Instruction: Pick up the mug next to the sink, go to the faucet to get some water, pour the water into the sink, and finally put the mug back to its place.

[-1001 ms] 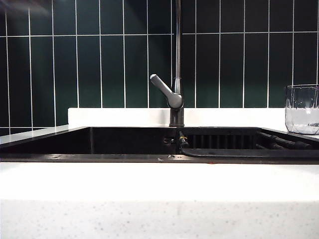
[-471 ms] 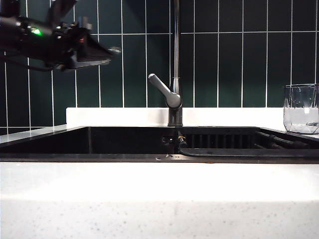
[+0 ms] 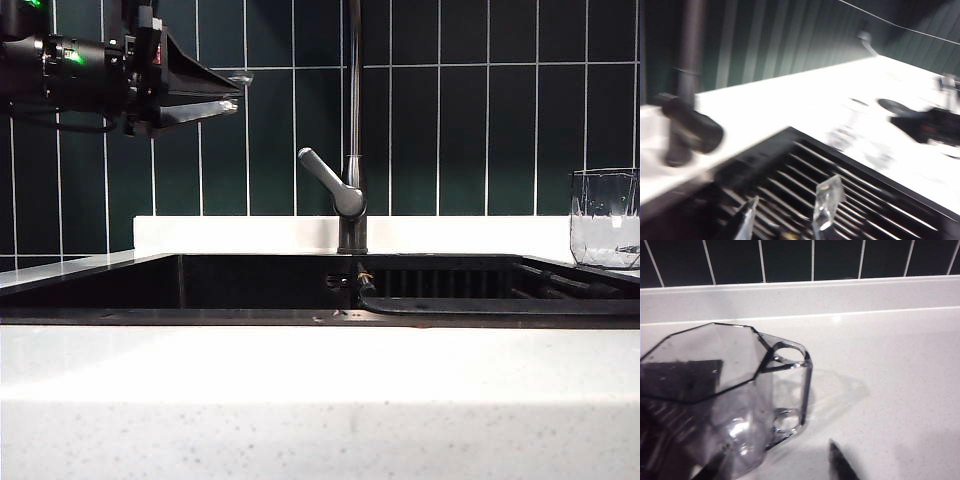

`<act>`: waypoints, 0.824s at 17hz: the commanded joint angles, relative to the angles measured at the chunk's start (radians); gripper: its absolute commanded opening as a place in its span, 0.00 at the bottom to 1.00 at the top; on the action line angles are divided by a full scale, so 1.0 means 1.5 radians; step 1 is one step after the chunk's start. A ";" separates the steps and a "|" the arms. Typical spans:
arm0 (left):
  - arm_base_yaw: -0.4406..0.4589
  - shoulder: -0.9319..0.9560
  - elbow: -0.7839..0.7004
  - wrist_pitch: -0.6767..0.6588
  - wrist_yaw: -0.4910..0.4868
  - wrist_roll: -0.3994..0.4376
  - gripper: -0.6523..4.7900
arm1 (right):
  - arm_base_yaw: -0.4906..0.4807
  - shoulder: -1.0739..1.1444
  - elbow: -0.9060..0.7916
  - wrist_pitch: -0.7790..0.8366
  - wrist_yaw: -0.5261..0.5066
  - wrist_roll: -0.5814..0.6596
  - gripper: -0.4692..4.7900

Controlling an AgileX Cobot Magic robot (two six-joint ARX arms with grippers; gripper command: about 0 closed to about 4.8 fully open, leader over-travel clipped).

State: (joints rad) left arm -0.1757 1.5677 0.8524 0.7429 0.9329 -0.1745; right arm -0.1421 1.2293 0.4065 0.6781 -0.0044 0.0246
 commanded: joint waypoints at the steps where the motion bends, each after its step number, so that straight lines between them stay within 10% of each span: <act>1: -0.002 0.004 0.004 -0.016 0.045 -0.001 0.41 | -0.021 0.044 0.004 0.070 -0.014 0.001 0.55; 14: -0.001 0.030 0.004 -0.018 0.062 0.032 0.41 | -0.075 0.222 0.080 0.189 -0.165 -0.042 0.48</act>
State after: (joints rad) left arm -0.1776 1.6150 0.8562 0.6991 1.0206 -0.1402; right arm -0.2474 1.5532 0.5190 0.9150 -0.2237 -0.0307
